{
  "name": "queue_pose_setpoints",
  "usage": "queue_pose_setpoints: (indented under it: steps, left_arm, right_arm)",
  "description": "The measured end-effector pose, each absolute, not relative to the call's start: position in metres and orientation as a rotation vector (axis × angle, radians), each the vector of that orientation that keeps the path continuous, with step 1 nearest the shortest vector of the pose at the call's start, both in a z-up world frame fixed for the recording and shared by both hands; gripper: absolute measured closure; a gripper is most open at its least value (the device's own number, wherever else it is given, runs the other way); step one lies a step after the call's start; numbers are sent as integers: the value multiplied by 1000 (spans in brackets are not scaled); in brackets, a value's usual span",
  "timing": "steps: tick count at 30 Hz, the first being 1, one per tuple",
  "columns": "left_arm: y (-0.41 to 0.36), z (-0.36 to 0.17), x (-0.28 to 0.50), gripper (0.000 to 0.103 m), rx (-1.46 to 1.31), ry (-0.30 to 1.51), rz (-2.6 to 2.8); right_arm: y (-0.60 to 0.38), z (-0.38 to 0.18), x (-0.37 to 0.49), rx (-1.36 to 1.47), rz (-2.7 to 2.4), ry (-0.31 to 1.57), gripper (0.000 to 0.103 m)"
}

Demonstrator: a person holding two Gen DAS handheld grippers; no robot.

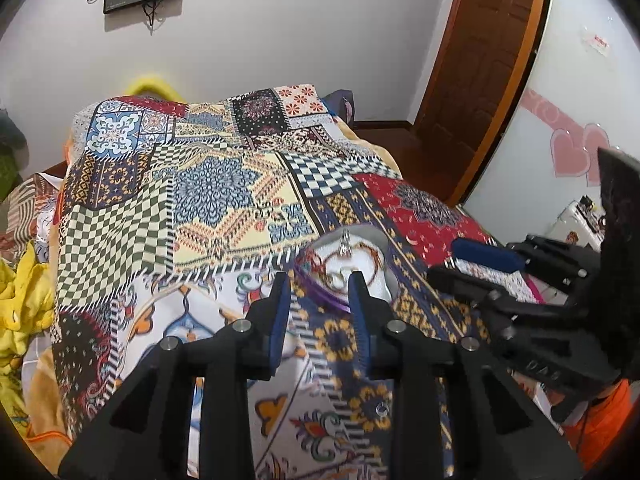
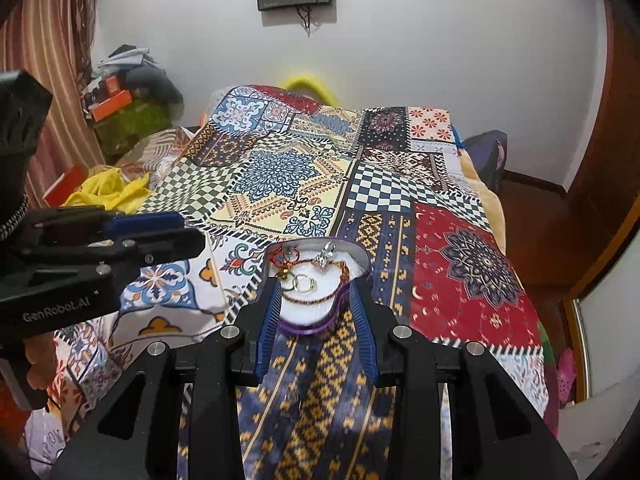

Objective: Organize jewelry
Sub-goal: 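Grasp a small silver ring with the left tool while the right tool grasps a silver earring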

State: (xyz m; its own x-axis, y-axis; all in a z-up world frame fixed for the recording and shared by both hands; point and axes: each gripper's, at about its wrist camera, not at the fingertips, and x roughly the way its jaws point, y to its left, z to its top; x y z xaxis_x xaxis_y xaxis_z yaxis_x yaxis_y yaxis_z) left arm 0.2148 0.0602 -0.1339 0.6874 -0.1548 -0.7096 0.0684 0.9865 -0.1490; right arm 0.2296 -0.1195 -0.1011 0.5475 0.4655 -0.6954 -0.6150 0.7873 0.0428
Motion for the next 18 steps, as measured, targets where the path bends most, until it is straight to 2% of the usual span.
queue_pose_setpoints:
  steps: [18]
  left_arm:
    - [16,-191,177,74,-73,957,-196]
  right_arm:
    - [-146,-123,192,-179,622,813,71]
